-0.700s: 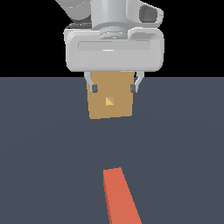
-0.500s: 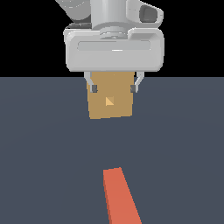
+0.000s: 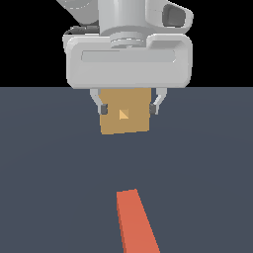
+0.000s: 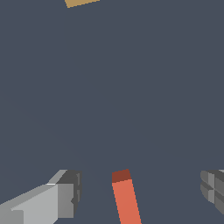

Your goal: Insert the peg into the horizontal hole in a box.

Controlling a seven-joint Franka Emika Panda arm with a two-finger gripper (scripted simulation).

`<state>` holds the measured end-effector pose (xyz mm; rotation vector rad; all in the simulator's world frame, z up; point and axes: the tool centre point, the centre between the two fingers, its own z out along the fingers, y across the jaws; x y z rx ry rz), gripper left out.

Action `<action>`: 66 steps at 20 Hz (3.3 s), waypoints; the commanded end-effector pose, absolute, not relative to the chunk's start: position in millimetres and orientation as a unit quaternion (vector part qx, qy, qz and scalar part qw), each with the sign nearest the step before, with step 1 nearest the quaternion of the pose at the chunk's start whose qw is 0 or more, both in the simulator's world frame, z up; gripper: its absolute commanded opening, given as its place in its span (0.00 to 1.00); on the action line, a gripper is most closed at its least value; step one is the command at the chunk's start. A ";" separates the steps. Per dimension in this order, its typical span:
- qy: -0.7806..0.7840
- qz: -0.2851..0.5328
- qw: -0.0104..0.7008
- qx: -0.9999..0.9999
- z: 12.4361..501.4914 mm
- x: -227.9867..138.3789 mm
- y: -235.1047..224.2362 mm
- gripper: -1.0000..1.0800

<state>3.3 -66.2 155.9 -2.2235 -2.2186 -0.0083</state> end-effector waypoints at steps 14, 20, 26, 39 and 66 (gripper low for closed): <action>-0.751 -0.001 0.000 -0.661 102.1 11.4 -200.2 0.96; -0.766 0.000 0.000 -0.643 83.1 20.4 -247.2 0.96; -0.775 0.000 0.000 -0.632 71.9 28.0 -275.2 0.96; -0.779 0.000 0.000 -0.628 63.5 32.0 -287.5 0.96; -0.779 0.000 0.000 -0.627 16.8 33.0 -287.4 0.00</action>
